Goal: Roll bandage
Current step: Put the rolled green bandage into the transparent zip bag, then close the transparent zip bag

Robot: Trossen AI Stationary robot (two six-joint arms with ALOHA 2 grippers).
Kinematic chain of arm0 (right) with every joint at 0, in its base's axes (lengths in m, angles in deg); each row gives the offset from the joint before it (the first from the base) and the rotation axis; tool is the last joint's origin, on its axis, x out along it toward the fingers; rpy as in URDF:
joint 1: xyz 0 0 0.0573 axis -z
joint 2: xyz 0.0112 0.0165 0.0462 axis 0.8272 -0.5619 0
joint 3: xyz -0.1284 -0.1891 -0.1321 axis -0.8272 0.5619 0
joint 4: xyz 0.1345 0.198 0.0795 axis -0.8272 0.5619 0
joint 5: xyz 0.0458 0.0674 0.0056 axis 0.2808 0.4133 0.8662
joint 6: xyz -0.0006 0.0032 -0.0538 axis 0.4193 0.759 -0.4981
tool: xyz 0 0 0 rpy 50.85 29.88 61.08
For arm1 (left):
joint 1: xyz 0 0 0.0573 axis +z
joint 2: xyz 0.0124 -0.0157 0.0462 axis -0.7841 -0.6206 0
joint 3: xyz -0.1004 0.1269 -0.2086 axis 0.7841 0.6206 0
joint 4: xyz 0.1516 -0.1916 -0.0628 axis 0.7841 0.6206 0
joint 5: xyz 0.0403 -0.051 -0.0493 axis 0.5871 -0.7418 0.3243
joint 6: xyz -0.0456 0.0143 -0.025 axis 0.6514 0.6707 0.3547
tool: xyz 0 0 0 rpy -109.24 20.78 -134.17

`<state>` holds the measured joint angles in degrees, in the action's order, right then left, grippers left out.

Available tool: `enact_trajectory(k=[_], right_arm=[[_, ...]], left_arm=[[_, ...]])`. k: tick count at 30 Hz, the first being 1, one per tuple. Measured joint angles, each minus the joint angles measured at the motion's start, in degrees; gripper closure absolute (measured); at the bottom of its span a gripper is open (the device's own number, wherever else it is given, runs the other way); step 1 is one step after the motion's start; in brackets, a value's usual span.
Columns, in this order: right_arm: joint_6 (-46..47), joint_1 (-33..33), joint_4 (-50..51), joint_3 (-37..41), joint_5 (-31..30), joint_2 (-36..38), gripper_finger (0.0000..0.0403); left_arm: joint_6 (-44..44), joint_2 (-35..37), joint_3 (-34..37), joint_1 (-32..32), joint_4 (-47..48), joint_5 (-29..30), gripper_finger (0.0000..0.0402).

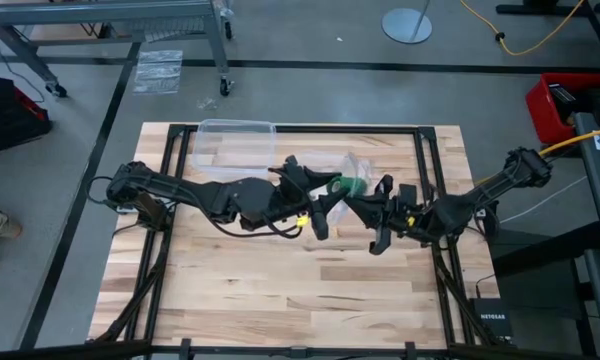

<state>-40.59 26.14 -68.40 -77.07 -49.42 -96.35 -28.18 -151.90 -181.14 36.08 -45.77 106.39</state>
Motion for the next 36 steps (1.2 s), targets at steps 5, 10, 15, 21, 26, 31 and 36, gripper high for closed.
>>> enact_trajectory(k=[5, 10, 15, 21, 26, 31, 36], right_arm=[[1.2, 0.1, -2.3, 0.0, -0.7, 0.1, 0.0398], [1.6, 0.1, -3.6, 0.0, -1.0, 0.0, 0.0398], [4.0, 0.1, -4.1, -0.1, -0.7, 0.0, 0.0398], [9.2, 0.1, -3.5, -0.1, 6.9, 0.7, 0.0398], [20.5, 0.0, 1.4, -0.1, 21.0, 4.4, 0.0398], [23.7, -1.4, 14.4, -0.1, 17.5, 7.2, 0.0398], [26.4, -2.7, 23.1, -0.1, 12.8, 7.2, 0.0398]], left_arm=[[-3.8, 1.2, 0.1, 0.0, -3.2, -0.5, 0.0224], [-7.5, 1.4, 0.1, 0.0, -8.7, -1.9, 0.0225], [-8.5, 1.4, 0.1, 0.1, -8.3, -3.4, 0.0224], [-25.5, 1.4, 0.1, -0.6, -7.4, -3.3, 0.0224], [-32.8, 1.6, 0.0, -3.7, 2.0, -3.4, 0.0224], [-32.5, 1.6, 0.0, -7.0, 17.1, -3.3, 0.0232], [-30.8, 1.5, 0.0, -9.9, 28.6, -3.3, 0.0249]])
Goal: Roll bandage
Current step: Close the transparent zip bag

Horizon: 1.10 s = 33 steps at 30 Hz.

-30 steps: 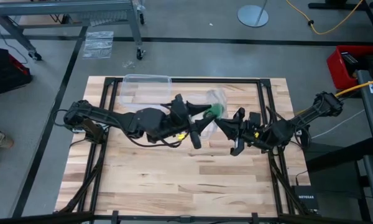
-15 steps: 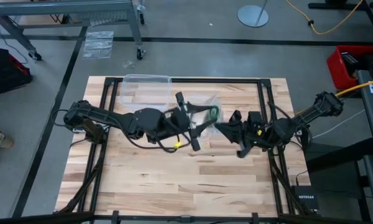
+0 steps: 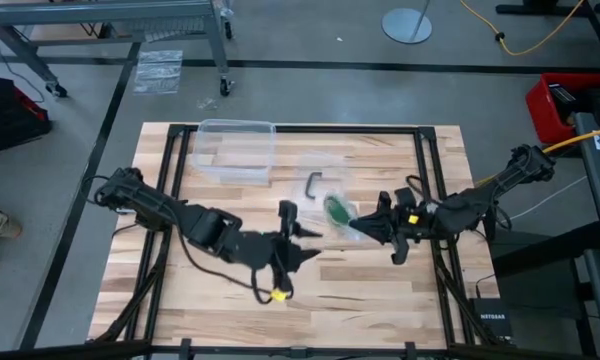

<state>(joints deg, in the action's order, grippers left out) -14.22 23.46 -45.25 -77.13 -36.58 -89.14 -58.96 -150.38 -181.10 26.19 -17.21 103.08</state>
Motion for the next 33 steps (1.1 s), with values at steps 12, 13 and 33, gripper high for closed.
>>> enact_trajectory(k=[12, 13, 33], right_arm=[[8.1, 0.1, 7.5, 0.0, 1.5, -4.6, 0.0398], [8.1, 0.1, 7.4, 0.0, 1.7, -5.4, 0.0398], [12.6, 0.1, 6.2, 0.1, 7.2, -11.3, 0.0398]], left_arm=[[2.5, -0.1, 0.0, -1.1, 4.2, 0.0, 0.0268], [2.5, -0.5, 0.0, -0.9, 4.1, -0.4, 0.0268], [-4.2, -5.7, 0.0, -0.2, 6.6, -2.3, 0.0268]])
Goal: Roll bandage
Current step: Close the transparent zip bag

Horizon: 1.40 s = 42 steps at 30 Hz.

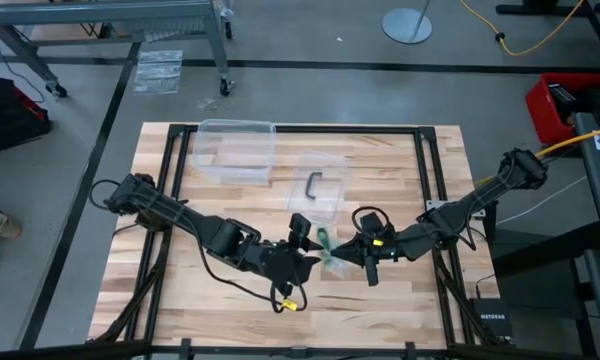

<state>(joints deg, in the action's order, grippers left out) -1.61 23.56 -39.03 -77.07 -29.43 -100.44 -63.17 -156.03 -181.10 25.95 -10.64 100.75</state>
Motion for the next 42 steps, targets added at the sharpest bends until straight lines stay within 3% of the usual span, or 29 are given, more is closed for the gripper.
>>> enact_trajectory(k=[28, 36, 42], right_arm=[[1.3, 0.0, -2.7, 0.0, 3.5, 0.0, 0.0398], [1.2, 0.0, -3.0, 0.0, 4.0, 0.0, 0.0398], [0.7, 0.0, -3.0, 0.0, 3.3, 0.0, 0.0398]], left_arm=[[-3.3, 0.1, 0.0, 1.9, -1.1, -0.1, 0.0273], [-0.7, 0.2, 0.0, 2.1, 2.7, -3.9, 0.0317], [-0.8, 0.2, 0.0, 2.1, 3.1, -3.8, 0.0386]])
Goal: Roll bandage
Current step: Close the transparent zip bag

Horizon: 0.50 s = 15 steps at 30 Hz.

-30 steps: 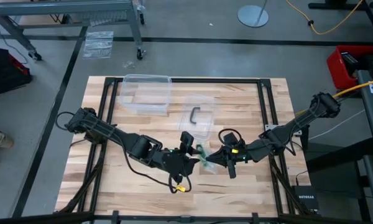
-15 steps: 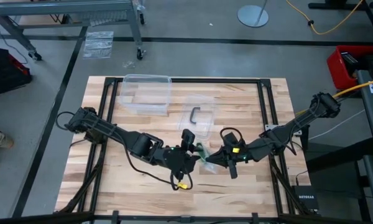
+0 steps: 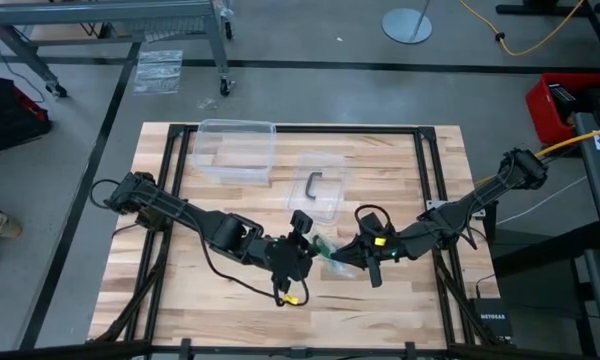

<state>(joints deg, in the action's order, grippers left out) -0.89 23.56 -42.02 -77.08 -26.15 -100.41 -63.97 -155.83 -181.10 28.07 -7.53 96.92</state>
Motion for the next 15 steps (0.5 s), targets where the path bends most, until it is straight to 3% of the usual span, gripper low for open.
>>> enact_trajectory(k=[10, 15], right_arm=[[-6.2, 0.1, 0.0, 0.0, -3.9, 0.0, 0.0398], [-13.3, 0.1, -0.1, 0.0, -4.2, 0.0, 0.0390]], left_arm=[[0.5, 0.1, 0.0, -0.4, 6.5, 1.1, 0.0400], [7.0, 1.4, 0.0, -0.8, 9.5, 3.1, 0.0401]])
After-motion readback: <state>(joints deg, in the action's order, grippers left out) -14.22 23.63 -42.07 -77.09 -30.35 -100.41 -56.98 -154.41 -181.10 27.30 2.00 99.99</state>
